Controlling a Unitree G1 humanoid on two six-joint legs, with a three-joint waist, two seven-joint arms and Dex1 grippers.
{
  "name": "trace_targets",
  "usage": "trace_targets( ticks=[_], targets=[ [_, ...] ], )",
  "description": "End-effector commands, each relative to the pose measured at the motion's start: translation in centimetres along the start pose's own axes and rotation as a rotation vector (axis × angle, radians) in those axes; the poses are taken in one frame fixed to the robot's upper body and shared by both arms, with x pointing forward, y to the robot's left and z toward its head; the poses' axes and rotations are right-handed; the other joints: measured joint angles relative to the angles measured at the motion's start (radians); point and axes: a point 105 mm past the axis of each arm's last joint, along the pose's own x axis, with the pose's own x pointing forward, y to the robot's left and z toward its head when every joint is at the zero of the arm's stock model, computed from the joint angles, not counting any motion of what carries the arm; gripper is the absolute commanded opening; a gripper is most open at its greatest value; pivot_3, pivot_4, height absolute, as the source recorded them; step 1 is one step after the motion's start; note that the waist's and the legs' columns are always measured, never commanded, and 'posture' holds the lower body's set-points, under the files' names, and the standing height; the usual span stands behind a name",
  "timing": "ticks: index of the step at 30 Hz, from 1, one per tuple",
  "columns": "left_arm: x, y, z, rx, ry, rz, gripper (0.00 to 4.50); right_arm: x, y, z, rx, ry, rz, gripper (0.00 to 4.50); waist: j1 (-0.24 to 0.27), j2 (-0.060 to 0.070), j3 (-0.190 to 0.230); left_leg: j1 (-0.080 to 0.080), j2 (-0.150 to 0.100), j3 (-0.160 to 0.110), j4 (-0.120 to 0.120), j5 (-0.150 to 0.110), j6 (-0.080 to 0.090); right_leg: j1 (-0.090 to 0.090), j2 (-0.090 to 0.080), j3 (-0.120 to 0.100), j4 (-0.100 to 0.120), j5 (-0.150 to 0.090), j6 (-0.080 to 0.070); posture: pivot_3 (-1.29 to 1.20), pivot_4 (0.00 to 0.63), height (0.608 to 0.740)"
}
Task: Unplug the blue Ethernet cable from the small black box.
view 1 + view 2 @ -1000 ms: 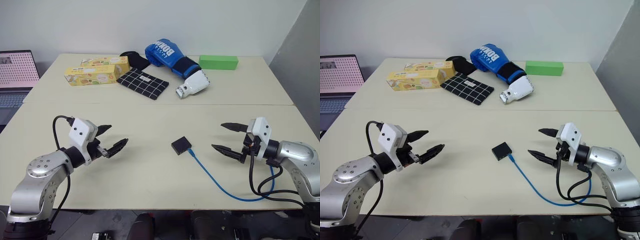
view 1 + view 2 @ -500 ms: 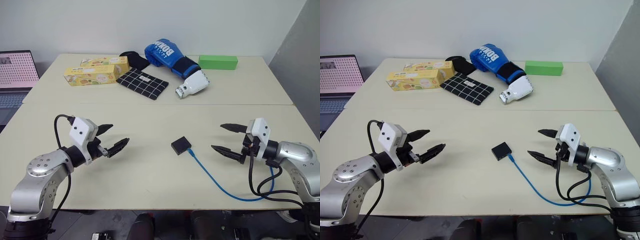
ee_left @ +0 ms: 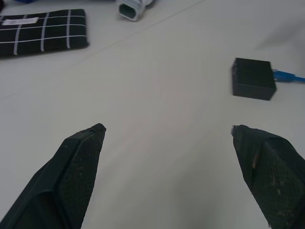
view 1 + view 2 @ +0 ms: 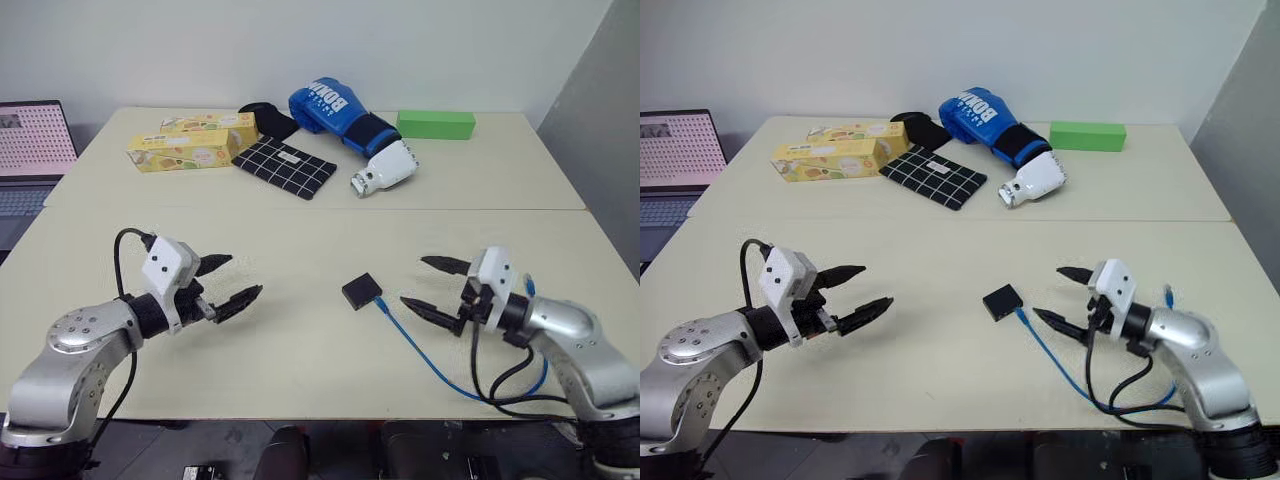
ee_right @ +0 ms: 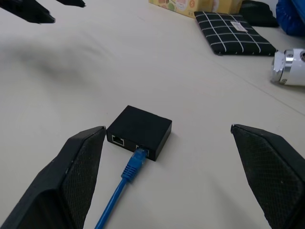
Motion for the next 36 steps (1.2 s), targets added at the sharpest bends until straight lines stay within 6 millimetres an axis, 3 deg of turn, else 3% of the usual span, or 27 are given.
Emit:
trace_targets(
  ticks=[1, 6, 11, 19, 29, 36],
  targets=[
    [-0.3, -2.0, 0.8, 0.048, -0.010, -0.136, 4.50, 0.3, 0.0, -0.1, 0.001, -0.001, -0.074, 4.46, 0.000, 0.000, 0.000, 0.000, 0.000, 0.000, 0.000, 0.000, 0.000, 0.000, 0.000, 0.000, 0.000, 0.000, 0.000, 0.00, 0.150, 0.740],
    [-0.8, -3.4, 0.5, 0.020, 0.022, -0.271, 4.50, 1.1, 1.0, -2.4, 0.044, 0.087, -0.137, 4.46, 0.000, 0.000, 0.000, 0.000, 0.000, 0.000, -0.001, 0.000, 0.000, 0.000, 0.000, 0.000, 0.000, 0.000, 0.000, 0.00, 0.150, 0.740],
    [-1.0, -4.3, 0.2, 0.061, 0.074, -0.372, 4.50, 2.5, 2.8, -3.0, 0.105, 0.110, -0.119, 4.46, -0.001, 0.000, 0.000, 0.001, 0.000, 0.000, -0.001, 0.000, 0.000, 0.000, 0.000, 0.000, 0.000, 0.000, 0.000, 0.00, 0.150, 0.740],
    [-0.7, -5.3, 0.7, 0.104, 0.076, -0.456, 4.50, 3.9, 3.2, -4.0, 0.108, 0.164, -0.168, 4.46, -0.001, 0.000, 0.000, 0.000, 0.000, 0.000, -0.001, 0.000, 0.000, 0.000, 0.001, 0.000, 0.000, 0.000, -0.001, 0.00, 0.150, 0.740],
    [-0.4, -6.4, 0.7, 0.147, 0.055, -0.502, 4.50, 3.7, 2.5, -4.0, 0.039, 0.192, -0.189, 2.22, -0.002, 0.000, 0.000, 0.000, 0.000, 0.000, -0.001, 0.000, 0.000, 0.000, 0.001, 0.000, 0.000, 0.000, -0.001, 0.00, 0.150, 0.740],
    [0.2, -5.8, 0.8, 0.147, 0.029, -0.455, 4.50, 3.5, 2.0, -3.4, -0.039, 0.190, -0.164, 0.65, -0.002, 0.000, 0.000, 0.000, -0.001, 0.000, -0.001, 0.000, 0.000, 0.000, 0.001, 0.000, 0.000, 0.000, -0.001, 0.00, 0.150, 0.740]
  ],
)
